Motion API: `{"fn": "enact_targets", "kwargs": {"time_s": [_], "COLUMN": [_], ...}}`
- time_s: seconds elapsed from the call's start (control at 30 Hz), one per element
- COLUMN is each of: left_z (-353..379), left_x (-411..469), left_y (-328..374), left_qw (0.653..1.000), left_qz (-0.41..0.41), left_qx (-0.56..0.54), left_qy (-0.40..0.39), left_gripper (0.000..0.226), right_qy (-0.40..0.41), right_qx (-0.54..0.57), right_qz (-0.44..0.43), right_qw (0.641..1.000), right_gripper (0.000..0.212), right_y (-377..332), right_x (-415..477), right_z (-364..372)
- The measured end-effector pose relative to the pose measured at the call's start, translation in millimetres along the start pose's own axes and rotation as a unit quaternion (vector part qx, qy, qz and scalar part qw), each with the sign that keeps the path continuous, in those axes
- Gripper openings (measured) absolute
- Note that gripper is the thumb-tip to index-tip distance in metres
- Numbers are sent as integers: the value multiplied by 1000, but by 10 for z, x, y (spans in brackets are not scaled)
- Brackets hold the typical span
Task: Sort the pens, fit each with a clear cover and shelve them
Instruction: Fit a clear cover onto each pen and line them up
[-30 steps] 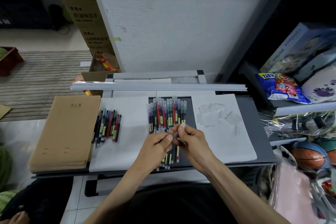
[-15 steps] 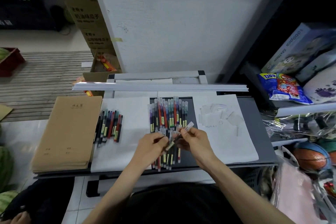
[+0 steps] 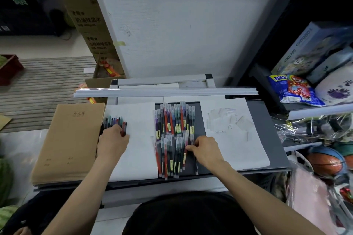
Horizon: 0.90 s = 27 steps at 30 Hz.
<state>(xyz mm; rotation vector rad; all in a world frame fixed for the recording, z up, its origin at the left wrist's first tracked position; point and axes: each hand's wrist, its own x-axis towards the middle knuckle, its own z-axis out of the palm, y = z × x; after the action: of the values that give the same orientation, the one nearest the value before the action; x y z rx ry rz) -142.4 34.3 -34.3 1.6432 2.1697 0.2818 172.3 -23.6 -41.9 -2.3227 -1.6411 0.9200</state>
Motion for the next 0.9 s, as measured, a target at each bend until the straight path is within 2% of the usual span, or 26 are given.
{"fn": "enact_targets", "kwargs": {"time_s": [0.13, 0.23, 0.3, 0.4, 0.5, 0.57, 0.67, 0.77, 0.9], "left_z": [65, 57, 45, 35, 32, 26, -11, -51, -103], "left_x": [-3, -4, -5, -18, -37, -62, -144, -237, -388], "left_y": [46, 58, 71, 86, 63, 53, 57, 87, 266], "left_qw": [1000, 999, 999, 998, 998, 998, 999, 1000, 997], "left_qz": [-10, -8, -9, -10, -18, -20, -16, -12, 3], "left_qx": [8, 32, 47, 54, 54, 52, 28, -5, -80], "left_qy": [-9, -13, -16, -17, -15, -16, -6, 4, -19], "left_gripper": [21, 20, 19, 19, 19, 17, 13, 12, 10], "right_qy": [13, 7, 13, 57, 134, 187, 203, 195, 199], "right_qx": [34, 101, 119, 59, -61, -140, -203, -209, -122], "right_qz": [14, 19, 18, 1, -18, -28, 31, 77, 46], "right_qw": [999, 995, 993, 997, 989, 972, 957, 955, 971], "right_gripper": [48, 29, 24, 22, 14, 23, 36, 34, 25], "right_y": [-23, -11, 23, 140, 361, 572, 898, 1142, 1294], "right_x": [42, 49, 39, 58, 120, 168, 207, 176, 149], "right_z": [-9, -55, -88, -157, -306, -417, -539, -567, -552]}}
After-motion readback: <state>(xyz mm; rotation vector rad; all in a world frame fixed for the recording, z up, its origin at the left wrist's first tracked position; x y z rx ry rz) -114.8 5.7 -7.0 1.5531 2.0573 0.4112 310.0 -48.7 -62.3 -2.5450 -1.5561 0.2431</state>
